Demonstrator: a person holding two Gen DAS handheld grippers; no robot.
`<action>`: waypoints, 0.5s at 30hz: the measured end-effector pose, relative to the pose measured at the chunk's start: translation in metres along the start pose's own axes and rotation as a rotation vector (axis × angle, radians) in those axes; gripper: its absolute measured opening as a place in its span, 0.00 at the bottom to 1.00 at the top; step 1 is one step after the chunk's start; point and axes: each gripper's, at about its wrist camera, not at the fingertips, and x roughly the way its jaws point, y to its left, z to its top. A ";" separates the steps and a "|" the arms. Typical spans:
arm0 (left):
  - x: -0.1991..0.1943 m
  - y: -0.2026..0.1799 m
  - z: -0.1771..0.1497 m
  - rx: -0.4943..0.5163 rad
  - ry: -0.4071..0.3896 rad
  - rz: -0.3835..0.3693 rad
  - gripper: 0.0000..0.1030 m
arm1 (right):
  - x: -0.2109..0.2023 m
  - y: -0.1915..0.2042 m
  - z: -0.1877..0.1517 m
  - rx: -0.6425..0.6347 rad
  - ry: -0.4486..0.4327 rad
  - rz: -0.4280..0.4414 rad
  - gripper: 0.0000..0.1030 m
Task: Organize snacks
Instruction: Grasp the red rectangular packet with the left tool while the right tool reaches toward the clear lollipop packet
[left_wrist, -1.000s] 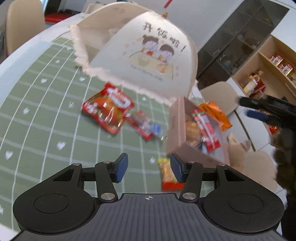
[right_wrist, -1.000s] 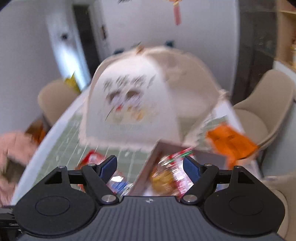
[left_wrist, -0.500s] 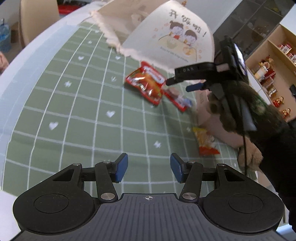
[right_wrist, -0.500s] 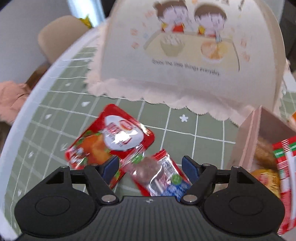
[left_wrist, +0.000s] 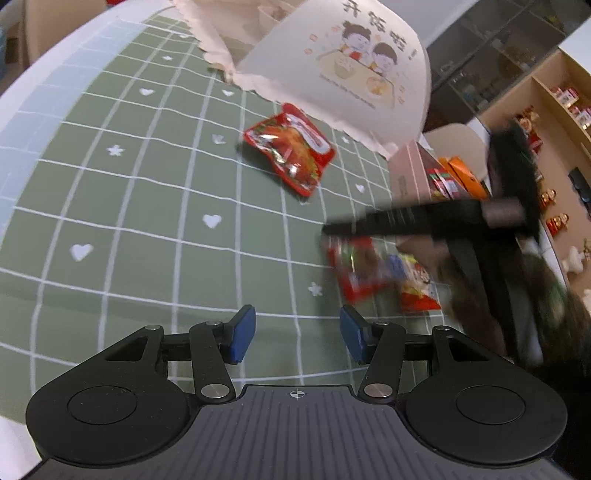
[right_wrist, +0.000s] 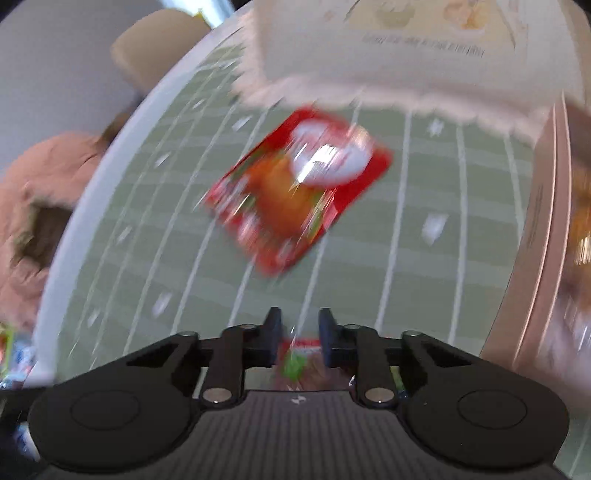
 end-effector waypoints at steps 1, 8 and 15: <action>0.003 -0.003 0.000 0.008 0.006 -0.004 0.54 | -0.006 0.004 -0.017 -0.006 0.006 0.036 0.18; 0.027 -0.038 -0.014 0.076 0.052 -0.026 0.54 | -0.059 -0.001 -0.104 -0.027 -0.087 -0.016 0.18; 0.052 -0.088 -0.025 0.230 0.054 -0.012 0.54 | -0.095 -0.025 -0.170 0.003 -0.130 -0.138 0.25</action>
